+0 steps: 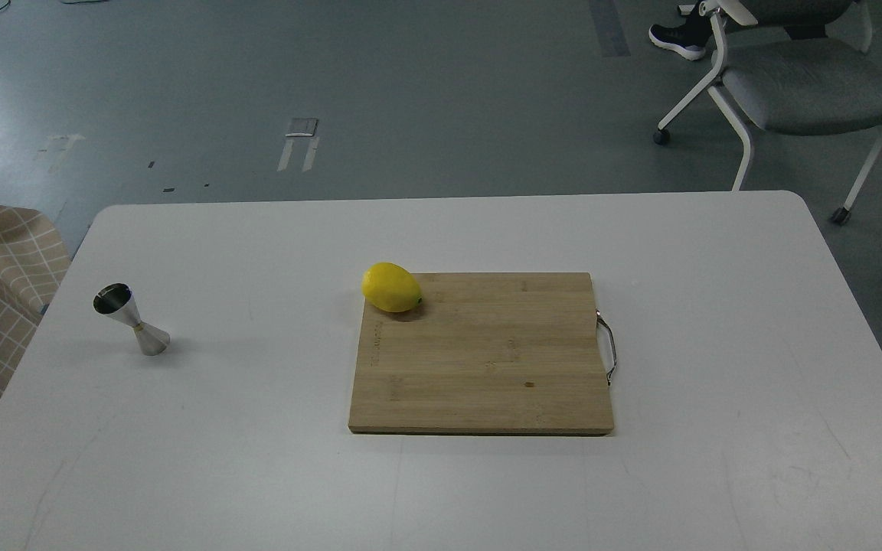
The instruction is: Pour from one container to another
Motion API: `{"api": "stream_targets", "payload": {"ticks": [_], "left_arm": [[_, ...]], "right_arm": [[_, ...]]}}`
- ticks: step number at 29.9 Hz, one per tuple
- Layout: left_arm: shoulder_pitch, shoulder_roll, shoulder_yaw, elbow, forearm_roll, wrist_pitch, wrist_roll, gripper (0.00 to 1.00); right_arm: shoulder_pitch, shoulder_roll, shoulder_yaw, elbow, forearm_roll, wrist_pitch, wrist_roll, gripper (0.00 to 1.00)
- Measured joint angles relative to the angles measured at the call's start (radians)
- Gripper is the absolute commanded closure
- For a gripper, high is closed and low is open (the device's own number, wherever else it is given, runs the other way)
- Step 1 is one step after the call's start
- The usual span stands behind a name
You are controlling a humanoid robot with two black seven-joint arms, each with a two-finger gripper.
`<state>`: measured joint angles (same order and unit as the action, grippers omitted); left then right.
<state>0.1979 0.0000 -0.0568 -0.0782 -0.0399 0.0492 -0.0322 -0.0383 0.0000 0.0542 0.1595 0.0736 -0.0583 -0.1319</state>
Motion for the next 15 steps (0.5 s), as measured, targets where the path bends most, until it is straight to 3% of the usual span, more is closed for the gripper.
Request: {"api": "stream_targets", "payload": {"ticks": [15], "left_arm": [[0.0,0.0,0.0,0.0,0.0,0.0,0.0,0.01]], "right_arm": [[0.0,0.0,0.001,0.0,0.0,0.0,0.0,0.0]]}}
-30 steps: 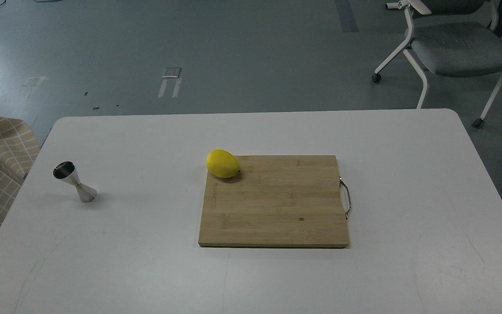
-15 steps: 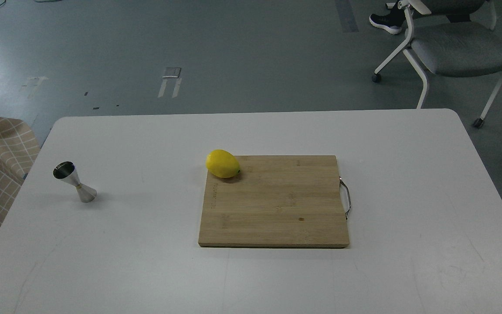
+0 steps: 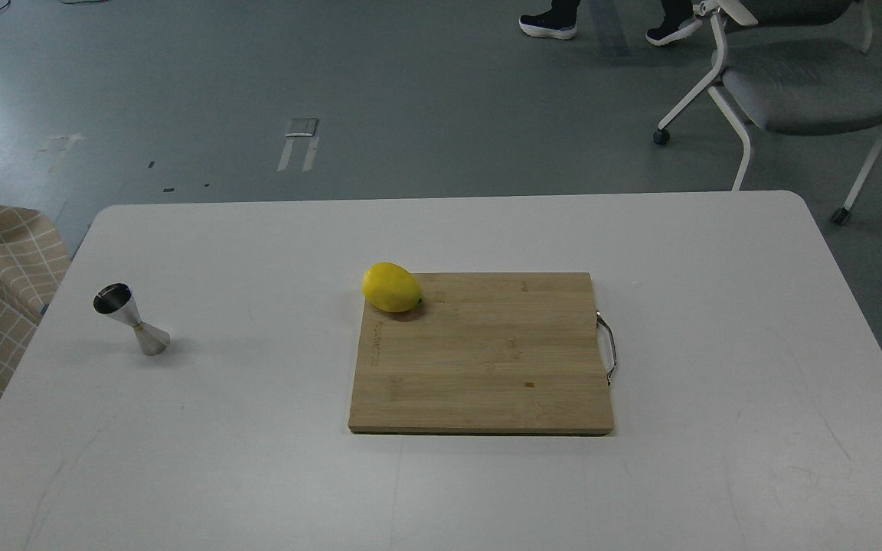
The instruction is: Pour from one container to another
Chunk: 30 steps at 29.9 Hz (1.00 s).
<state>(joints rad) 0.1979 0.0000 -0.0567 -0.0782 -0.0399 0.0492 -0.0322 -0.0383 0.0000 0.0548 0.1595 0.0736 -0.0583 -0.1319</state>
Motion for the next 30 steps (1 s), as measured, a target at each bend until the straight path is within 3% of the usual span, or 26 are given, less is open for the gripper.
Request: {"api": "stream_targets", "payload": {"ticks": [30], "left_arm": [[0.0,0.0,0.0,0.0,0.0,0.0,0.0,0.01]], "right_arm": [[0.0,0.0,-0.001,0.0,0.0,0.0,0.0,0.0]]}}
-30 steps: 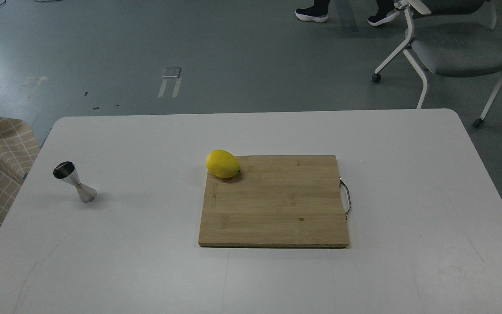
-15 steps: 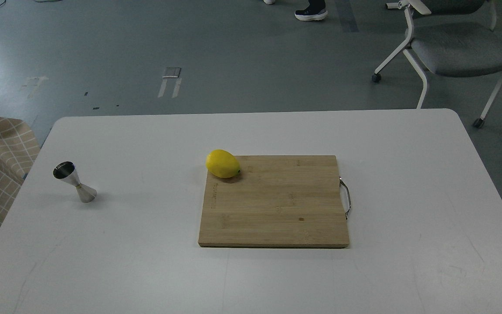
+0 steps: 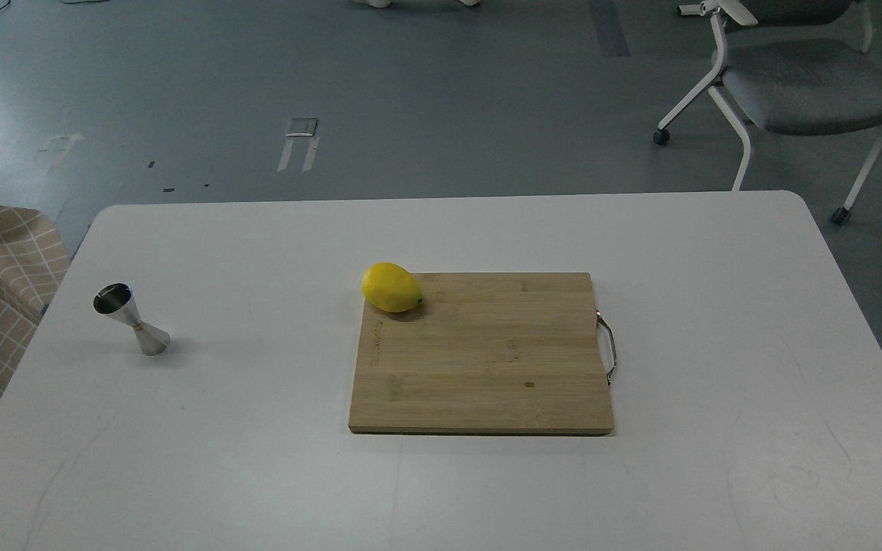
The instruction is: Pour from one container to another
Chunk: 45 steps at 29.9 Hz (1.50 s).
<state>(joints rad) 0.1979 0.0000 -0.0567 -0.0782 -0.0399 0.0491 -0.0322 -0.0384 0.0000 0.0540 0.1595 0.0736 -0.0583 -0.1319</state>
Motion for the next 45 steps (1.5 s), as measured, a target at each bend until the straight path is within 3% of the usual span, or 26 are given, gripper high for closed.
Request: {"api": "stream_targets", "payload": {"ticks": [45], "left_arm": [[0.0,0.0,0.0,0.0,0.0,0.0,0.0,0.01]], "right_arm": [[0.0,0.0,0.0,0.0,0.0,0.0,0.0,0.0]]}}
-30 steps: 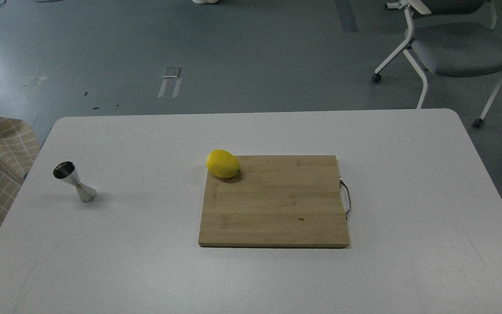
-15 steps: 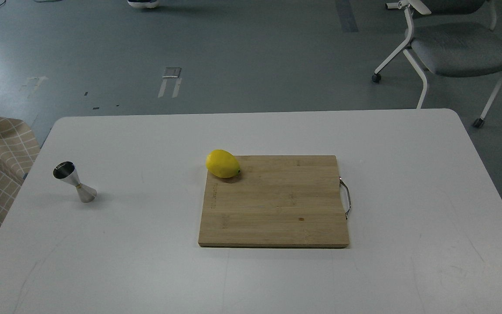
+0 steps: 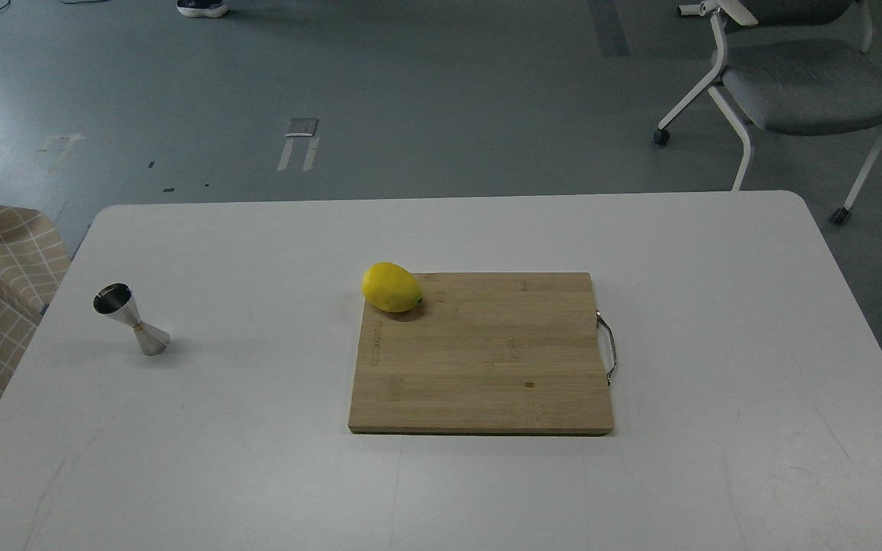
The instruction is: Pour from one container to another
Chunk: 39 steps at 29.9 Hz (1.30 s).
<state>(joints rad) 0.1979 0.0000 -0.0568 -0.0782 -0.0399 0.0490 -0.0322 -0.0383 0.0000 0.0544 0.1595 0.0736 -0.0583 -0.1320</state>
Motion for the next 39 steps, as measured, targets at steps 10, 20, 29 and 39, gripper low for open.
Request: {"api": "stream_targets", "payload": {"ticks": [10,20,29,39], "left_arm": [[0.0,0.0,0.0,0.0,0.0,0.0,0.0,0.01],[0.0,0.0,0.0,0.0,0.0,0.0,0.0,0.01],[0.0,0.0,0.0,0.0,0.0,0.0,0.0,0.01],[0.0,0.0,0.0,0.0,0.0,0.0,0.0,0.01]], "right_arm": [[0.0,0.0,0.0,0.0,0.0,0.0,0.0,0.0],[0.0,0.0,0.0,0.0,0.0,0.0,0.0,0.0],[0.0,0.0,0.0,0.0,0.0,0.0,0.0,0.0],[0.0,0.0,0.0,0.0,0.0,0.0,0.0,0.0]]}}
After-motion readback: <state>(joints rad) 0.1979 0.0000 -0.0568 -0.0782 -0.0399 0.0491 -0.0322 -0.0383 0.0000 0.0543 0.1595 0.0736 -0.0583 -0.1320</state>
